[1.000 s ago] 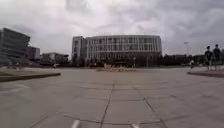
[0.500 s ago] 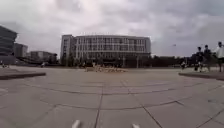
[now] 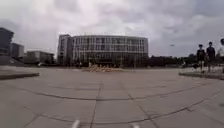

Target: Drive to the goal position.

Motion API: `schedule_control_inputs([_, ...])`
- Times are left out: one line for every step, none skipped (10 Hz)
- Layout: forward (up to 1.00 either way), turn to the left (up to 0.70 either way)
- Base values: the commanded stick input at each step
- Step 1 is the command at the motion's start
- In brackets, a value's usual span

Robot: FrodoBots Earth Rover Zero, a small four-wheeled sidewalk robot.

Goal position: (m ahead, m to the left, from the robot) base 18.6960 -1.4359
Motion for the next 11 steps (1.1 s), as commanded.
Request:
schedule_control_inputs([0.85,-0.06])
schedule_control_inputs([0.85,0.0])
schedule_control_inputs([0.85,0.0])
schedule_control_inputs([0.85,0.0])
schedule_control_inputs([0.85,-0.16])
schedule_control_inputs([0.85,-0.34])
schedule_control_inputs([0.85,-0.26])
schedule_control_inputs([0.85,0.0])
schedule_control_inputs([0.85,0.0])
schedule_control_inputs([0.85,0.0])
schedule_control_inputs([0.85,0.0])
